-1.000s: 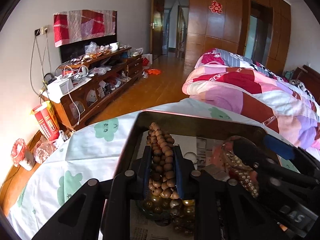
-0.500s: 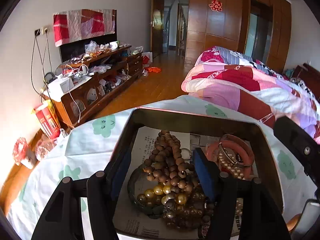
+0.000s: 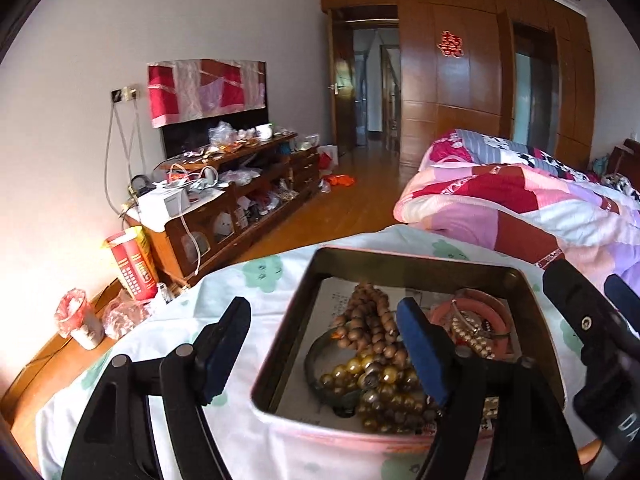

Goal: Organize jewelry

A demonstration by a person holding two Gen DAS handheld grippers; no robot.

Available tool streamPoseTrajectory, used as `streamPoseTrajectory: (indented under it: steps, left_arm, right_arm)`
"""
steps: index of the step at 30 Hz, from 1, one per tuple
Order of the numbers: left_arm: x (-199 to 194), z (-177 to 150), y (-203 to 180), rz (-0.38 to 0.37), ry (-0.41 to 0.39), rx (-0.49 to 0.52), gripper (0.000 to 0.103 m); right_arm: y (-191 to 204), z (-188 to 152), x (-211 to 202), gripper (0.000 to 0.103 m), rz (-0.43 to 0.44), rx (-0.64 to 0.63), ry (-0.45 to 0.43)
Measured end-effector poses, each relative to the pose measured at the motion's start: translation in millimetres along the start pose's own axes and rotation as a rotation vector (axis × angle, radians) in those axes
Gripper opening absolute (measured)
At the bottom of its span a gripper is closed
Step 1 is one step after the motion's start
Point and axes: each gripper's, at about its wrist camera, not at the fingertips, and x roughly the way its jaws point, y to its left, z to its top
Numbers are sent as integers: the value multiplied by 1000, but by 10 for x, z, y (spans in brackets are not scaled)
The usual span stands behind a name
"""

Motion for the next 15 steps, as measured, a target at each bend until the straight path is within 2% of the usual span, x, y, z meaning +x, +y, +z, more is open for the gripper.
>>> streamPoseTrajectory:
  steps: [7,15]
  left_arm:
    - [-121,-149,67,63,-10,-13,76]
    - [-362,-270,56,91,-46,-5,76]
  right_arm:
    - [108,-55,-99,103,-41,-95,-37]
    - [114,-152,-358,103,-22,-125,-70]
